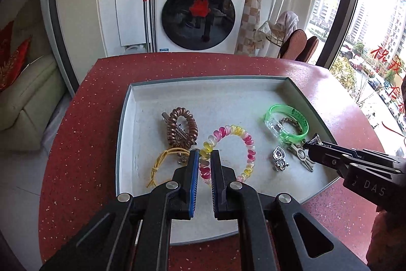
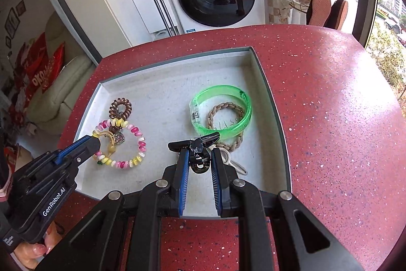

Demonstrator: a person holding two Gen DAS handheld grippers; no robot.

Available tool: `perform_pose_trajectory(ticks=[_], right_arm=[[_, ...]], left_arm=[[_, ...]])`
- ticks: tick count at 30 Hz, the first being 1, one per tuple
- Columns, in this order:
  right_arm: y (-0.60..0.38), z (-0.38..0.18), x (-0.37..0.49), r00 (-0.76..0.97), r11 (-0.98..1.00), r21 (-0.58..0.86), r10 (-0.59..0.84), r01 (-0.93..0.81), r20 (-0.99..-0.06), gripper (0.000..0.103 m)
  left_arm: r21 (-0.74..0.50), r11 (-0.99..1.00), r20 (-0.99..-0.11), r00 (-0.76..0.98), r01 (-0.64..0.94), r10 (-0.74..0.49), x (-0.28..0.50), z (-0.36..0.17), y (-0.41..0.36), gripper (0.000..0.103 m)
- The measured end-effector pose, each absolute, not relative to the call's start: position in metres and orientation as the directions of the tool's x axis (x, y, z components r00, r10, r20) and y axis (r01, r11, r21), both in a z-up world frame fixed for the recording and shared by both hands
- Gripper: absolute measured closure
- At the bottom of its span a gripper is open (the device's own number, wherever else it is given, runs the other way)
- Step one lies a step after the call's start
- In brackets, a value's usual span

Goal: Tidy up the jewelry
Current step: 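Carry the beaded bracelet and black claw clip with both tools into the tray, then open the right tool to release the black claw clip while the left tool releases the bracelet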

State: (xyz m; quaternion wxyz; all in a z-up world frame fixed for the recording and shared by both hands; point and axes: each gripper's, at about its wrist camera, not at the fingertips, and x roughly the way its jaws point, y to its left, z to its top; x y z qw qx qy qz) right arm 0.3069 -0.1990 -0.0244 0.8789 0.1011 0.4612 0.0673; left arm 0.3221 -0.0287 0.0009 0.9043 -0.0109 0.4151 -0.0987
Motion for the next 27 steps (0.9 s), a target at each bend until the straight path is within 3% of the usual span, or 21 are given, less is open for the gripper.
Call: perform_pose_trajectory(ticks=[20, 23, 24, 25, 27], right_arm=[[-0.194, -0.048, 0.307, 0.56, 0.982, 0.189, 0.166, -0.017, -0.811, 0.083], [-0.193, -0.046, 0.307, 0.555, 0.978, 0.208, 0.185, -0.023, -0.811, 0.071], [-0.193, -0.046, 0.307, 0.552, 0.977, 0.21, 0.187, -0.023, -0.812, 0.059], [-0.193, -0.045, 0.307, 0.554, 0.978, 0.208, 0.184, -0.021, -0.812, 0.054], [-0.193, -0.044, 0.305, 0.558, 0.978, 0.206, 0.182, -0.02, -0.809, 0.054]], left_arm=[[0.03, 0.985, -0.784, 0.615, 0.169, -0.081, 0.33, -0.036, -0.039, 0.075], [0.044, 0.985, -0.783, 0.618, 0.17, -0.072, 0.328, -0.037, -0.039, 0.075], [0.049, 0.985, -0.781, 0.621, 0.166, -0.065, 0.327, -0.037, -0.039, 0.075], [0.055, 0.986, -0.778, 0.625, 0.159, -0.057, 0.326, -0.036, -0.038, 0.075], [0.054, 0.987, -0.776, 0.629, 0.154, -0.056, 0.325, -0.033, -0.038, 0.075]])
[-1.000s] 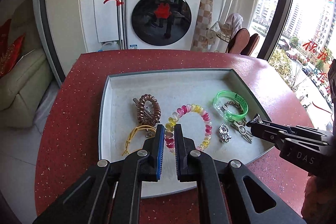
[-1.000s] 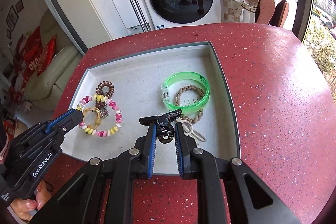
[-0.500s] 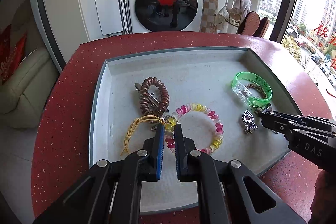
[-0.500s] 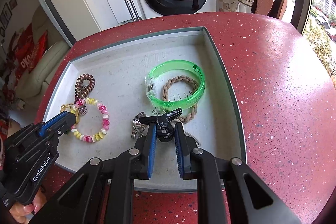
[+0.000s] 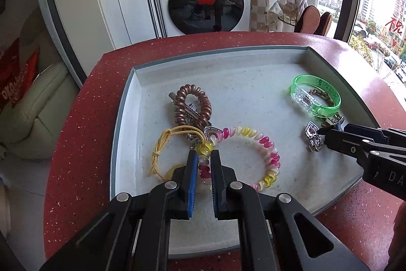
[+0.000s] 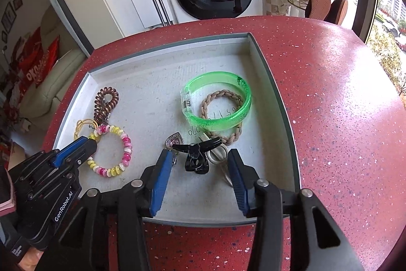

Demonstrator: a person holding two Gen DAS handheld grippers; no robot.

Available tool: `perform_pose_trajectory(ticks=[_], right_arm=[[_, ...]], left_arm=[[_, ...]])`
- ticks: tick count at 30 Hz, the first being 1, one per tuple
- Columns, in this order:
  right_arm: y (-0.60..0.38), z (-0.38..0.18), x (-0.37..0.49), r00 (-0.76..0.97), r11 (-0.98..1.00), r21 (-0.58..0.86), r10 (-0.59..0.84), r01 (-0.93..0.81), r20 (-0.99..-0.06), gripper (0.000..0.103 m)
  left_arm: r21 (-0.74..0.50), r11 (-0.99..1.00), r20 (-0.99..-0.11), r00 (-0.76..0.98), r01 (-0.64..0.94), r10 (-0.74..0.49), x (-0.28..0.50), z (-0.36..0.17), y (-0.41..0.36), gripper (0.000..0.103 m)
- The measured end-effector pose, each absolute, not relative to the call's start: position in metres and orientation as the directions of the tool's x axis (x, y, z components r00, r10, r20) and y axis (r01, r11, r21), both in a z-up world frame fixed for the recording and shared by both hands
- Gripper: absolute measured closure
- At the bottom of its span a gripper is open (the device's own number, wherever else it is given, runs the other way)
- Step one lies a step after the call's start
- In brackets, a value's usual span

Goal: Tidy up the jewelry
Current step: 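Open the right tool to release the black claw clip while the left tool releases the bracelet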

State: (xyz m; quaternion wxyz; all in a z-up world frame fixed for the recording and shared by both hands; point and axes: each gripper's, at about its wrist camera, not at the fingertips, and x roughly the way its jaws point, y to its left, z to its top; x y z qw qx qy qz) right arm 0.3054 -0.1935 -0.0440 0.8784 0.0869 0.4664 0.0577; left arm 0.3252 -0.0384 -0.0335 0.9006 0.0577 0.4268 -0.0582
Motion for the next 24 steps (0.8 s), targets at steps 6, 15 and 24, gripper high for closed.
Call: perform_pose_trajectory(ticks=[6, 15, 24], right_arm=[[-0.196, -0.036, 0.298, 0.571, 0.975, 0.219, 0.192, -0.022, -0.798, 0.053], [-0.2, -0.027, 0.292, 0.586, 0.973, 0.232, 0.198, -0.018, -0.786, 0.053], [-0.202, -0.022, 0.289, 0.594, 0.973, 0.23, 0.195, -0.016, -0.78, 0.053]], left_arm=[[0.057, 0.987, -0.766, 0.641, 0.152, -0.054, 0.321, -0.029, -0.039, 0.075], [0.043, 0.989, -0.731, 0.679, 0.144, -0.067, 0.315, -0.012, -0.041, 0.075], [0.03, 0.99, -0.72, 0.69, 0.135, -0.072, 0.312, -0.002, -0.037, 0.075]])
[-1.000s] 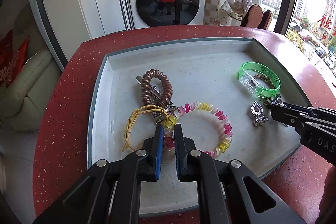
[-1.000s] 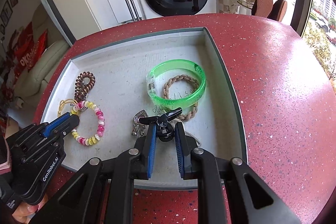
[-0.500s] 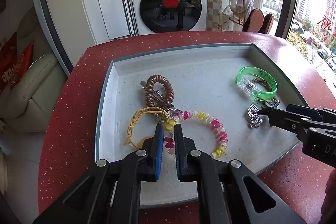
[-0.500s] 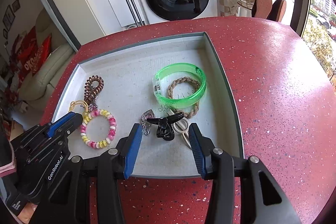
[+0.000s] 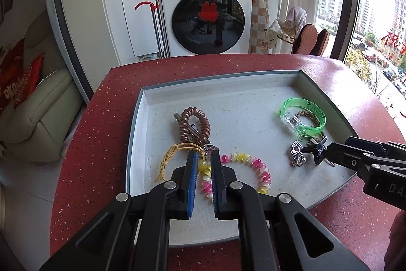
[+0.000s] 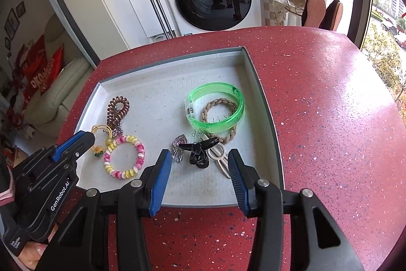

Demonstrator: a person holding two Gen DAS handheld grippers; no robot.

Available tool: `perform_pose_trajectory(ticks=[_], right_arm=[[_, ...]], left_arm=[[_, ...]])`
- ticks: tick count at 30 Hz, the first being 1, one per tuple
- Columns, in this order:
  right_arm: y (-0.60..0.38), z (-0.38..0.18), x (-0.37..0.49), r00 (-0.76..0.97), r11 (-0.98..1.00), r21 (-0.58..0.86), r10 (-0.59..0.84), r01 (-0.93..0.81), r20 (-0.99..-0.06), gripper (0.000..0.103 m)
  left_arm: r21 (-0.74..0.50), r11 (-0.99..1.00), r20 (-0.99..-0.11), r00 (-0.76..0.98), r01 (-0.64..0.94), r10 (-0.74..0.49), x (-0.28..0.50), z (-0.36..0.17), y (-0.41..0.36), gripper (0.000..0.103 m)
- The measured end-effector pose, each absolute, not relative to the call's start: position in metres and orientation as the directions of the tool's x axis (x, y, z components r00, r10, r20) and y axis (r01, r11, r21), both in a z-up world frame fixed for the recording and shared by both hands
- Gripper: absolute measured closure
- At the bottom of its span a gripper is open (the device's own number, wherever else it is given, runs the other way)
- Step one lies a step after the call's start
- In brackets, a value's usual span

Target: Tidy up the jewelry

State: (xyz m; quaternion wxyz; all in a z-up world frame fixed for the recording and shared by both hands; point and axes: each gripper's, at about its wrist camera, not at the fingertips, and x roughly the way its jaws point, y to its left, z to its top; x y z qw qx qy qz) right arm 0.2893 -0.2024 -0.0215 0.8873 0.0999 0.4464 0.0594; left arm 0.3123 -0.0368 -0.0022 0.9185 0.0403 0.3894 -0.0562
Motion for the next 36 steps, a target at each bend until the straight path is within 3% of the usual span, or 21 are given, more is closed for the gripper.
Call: perform_pose_trajectory(ticks=[12, 13, 14, 20, 22, 23, 36], right_arm=[[-0.204, -0.013, 0.283, 0.612, 0.974, 0.224, 0.188, -0.018, -0.768, 0.053], [-0.204, -0.012, 0.282, 0.614, 0.974, 0.224, 0.189, -0.02, -0.766, 0.052], [-0.204, -0.01, 0.28, 0.617, 0.975, 0.222, 0.187, -0.021, -0.764, 0.051], [-0.201, -0.003, 0.273, 0.642, 0.983, 0.181, 0.155, -0.027, -0.751, 0.038], [-0.201, -0.003, 0.272, 0.644, 0.984, 0.178, 0.151, -0.023, -0.75, 0.023], [-0.201, -0.003, 0.272, 0.644, 0.983, 0.181, 0.151, -0.02, -0.75, 0.02], [-0.198, -0.011, 0.274, 0.597, 0.989, 0.145, 0.137, -0.036, -0.791, 0.0]], left_arm=[[0.019, 0.994, -0.709, 0.703, 0.108, -0.063, 0.307, 0.006, -0.029, 0.075], [0.02, 0.994, -0.709, 0.703, 0.106, -0.061, 0.306, 0.006, -0.028, 0.054], [0.022, 0.995, -0.71, 0.702, 0.101, -0.055, 0.305, 0.007, -0.027, 0.0], [0.045, 0.996, -0.676, 0.736, 0.077, -0.027, 0.296, 0.014, -0.022, 0.0], [0.037, 0.997, -0.681, 0.732, 0.071, -0.027, 0.296, 0.012, -0.02, 0.0], [0.035, 0.997, -0.686, 0.727, 0.065, -0.024, 0.295, 0.012, -0.019, 0.0], [0.065, 0.996, -0.716, 0.698, 0.055, 0.008, 0.286, 0.005, -0.019, 0.0]])
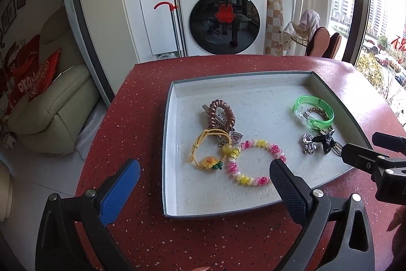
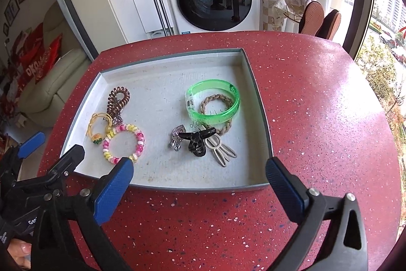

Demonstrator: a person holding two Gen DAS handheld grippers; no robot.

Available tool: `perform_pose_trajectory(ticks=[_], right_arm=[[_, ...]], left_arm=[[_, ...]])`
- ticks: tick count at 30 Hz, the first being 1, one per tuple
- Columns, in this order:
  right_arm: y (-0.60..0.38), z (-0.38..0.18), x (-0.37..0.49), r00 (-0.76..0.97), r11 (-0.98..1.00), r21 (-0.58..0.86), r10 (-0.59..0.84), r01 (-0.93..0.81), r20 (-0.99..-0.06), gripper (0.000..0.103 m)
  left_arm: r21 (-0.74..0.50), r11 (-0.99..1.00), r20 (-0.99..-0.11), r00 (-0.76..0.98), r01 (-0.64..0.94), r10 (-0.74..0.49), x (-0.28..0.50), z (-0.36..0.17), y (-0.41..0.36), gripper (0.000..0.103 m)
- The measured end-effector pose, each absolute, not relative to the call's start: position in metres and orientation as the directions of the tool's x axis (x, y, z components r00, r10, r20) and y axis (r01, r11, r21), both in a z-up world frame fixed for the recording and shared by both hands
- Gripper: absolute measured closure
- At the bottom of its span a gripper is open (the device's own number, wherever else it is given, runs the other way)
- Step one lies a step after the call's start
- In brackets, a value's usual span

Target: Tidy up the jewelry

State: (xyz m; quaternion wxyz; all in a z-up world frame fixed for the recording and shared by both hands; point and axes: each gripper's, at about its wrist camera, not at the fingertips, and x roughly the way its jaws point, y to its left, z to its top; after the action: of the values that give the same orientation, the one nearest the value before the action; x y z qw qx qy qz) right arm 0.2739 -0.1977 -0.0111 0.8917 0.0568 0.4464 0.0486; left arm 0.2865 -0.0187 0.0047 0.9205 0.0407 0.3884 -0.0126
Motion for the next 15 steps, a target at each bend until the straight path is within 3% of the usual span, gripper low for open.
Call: perform_pose_trajectory(ticks=[15], right_arm=[[-0.196, -0.0149, 0.2637, 0.552, 0.989, 0.145, 0.137, -0.03, -0.822, 0.0]], left_arm=[[0.059, 0.996, -0.746, 0.666, 0.074, -0.006, 0.2775, -0.0001, -0.0159, 0.0]])
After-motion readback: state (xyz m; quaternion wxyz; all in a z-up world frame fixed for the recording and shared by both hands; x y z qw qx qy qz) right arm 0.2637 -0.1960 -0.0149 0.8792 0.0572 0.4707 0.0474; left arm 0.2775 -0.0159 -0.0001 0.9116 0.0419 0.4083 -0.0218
